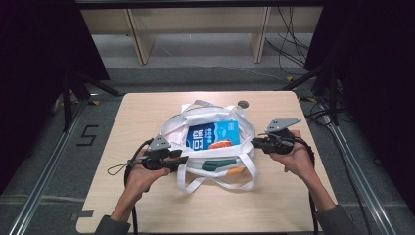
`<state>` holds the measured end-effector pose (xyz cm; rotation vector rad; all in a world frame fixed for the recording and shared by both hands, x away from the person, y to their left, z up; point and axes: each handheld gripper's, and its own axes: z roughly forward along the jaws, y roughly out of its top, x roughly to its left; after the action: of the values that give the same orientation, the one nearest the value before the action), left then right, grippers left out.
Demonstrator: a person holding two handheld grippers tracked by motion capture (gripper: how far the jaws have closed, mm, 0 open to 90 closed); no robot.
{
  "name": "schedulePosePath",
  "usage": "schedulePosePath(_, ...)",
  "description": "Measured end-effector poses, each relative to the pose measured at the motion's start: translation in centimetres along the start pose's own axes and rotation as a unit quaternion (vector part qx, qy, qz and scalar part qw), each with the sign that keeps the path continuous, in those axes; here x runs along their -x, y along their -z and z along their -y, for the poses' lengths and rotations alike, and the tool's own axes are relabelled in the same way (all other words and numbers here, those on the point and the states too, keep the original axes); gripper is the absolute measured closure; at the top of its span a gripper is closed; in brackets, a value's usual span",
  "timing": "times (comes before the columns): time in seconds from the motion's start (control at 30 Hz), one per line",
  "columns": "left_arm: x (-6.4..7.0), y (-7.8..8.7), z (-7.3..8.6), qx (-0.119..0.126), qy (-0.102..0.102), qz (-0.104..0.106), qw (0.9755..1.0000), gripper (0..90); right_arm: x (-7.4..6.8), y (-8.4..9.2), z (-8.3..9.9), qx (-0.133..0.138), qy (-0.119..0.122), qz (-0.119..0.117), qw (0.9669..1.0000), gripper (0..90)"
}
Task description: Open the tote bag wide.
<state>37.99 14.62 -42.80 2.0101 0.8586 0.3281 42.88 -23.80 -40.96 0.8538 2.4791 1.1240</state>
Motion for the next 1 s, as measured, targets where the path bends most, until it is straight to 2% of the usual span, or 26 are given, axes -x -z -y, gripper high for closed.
schedulePosePath(0.03, 0.0, 0.0, 0.0, 0.000, 0.000, 0.000, 1.0000, 61.4, 0.1, 0.1, 0.0, 0.003, 0.006, 0.003, 1.0000, 82.5)
schedulePosePath(0.07, 0.1, -0.1, 0.1, 0.005, 0.007, -0.001, 1.0000, 60.0, 0.0, 0.1, 0.1, 0.002, 0.004, 0.001, 1.0000, 81.7)
schedulePosePath(0.17, 0.2, 0.0, 0.1, 0.007, 0.009, -0.005, 0.9999, 57.0, 0.0, 0.3, 0.3, 0.006, 0.002, 0.005, 1.0000, 79.5)
schedulePosePath(0.23, 0.2, 0.2, 0.2, 0.006, 0.007, -0.001, 1.0000, 54.8, 0.0, 0.3, 0.3, 0.005, 0.000, 0.003, 1.0000, 79.0)
schedulePosePath(0.3, 0.3, 0.3, 0.2, 0.011, 0.006, -0.007, 0.9999, 53.2, -0.1, 0.5, 0.3, 0.008, 0.003, 0.005, 0.9999, 76.4)
schedulePosePath(0.37, 0.3, 0.4, 0.3, 0.009, 0.013, -0.003, 0.9999, 49.6, -0.1, 0.8, 0.4, 0.006, -0.003, -0.002, 1.0000, 68.5)
schedulePosePath(0.43, 0.4, 0.5, 0.4, 0.005, 0.013, -0.005, 0.9999, 44.3, -0.1, 1.0, 0.5, 0.006, -0.010, 0.009, 0.9999, 64.8)
schedulePosePath(0.47, 0.4, 0.6, 0.4, -0.001, 0.010, -0.005, 0.9999, 41.6, -0.3, 1.0, 0.5, 0.011, -0.020, 0.009, 0.9997, 63.6)
schedulePosePath(0.53, 0.6, 0.8, 0.3, -0.006, 0.005, 0.001, 1.0000, 38.2, -0.1, 1.3, 0.6, 0.011, -0.018, 0.013, 0.9997, 60.2)
schedulePosePath(0.6, 0.7, 0.8, 0.3, -0.003, 0.004, 0.000, 1.0000, 35.4, -0.1, 1.4, 0.6, 0.010, -0.019, 0.014, 0.9997, 58.3)
schedulePosePath(0.63, 0.8, 0.8, 0.3, -0.005, -0.002, -0.003, 1.0000, 33.8, 0.0, 1.4, 0.7, 0.015, -0.019, 0.018, 0.9995, 54.6)
schedulePosePath(0.67, 0.8, 0.8, 0.3, -0.006, -0.002, 0.001, 1.0000, 32.9, 0.0, 1.5, 0.7, 0.014, -0.023, 0.018, 0.9995, 53.5)
schedulePosePath(0.7, 1.0, 0.7, 0.3, 0.002, 0.008, -0.004, 1.0000, 31.8, 0.0, 1.5, 0.8, 0.015, -0.027, 0.023, 0.9993, 51.9)
schedulePosePath(0.77, 1.0, 0.8, 0.3, 0.000, 0.007, -0.005, 1.0000, 29.1, 0.1, 1.6, 0.8, 0.012, -0.030, 0.023, 0.9992, 50.2)
schedulePosePath(0.8, 0.9, 0.9, 0.3, -0.007, -0.001, -0.006, 1.0000, 29.1, 0.2, 1.6, 0.9, 0.012, -0.027, 0.021, 0.9993, 49.3)
schedulePosePath(0.87, 0.9, 0.9, 0.3, -0.007, -0.003, -0.006, 1.0000, 27.1, 0.1, 1.7, 1.0, 0.007, -0.041, 0.028, 0.9987, 45.8)
schedulePosePath(0.9, 1.0, 0.9, 0.3, -0.004, -0.001, -0.005, 1.0000, 25.8, 0.2, 1.7, 1.2, 0.012, -0.037, 0.036, 0.9986, 42.9)
schedulePosePath(1.0, 1.0, 0.9, 0.4, -0.004, -0.004, -0.005, 1.0000, 24.8, 0.3, 1.8, 1.3, 0.011, -0.039, 0.038, 0.9985, 41.1)
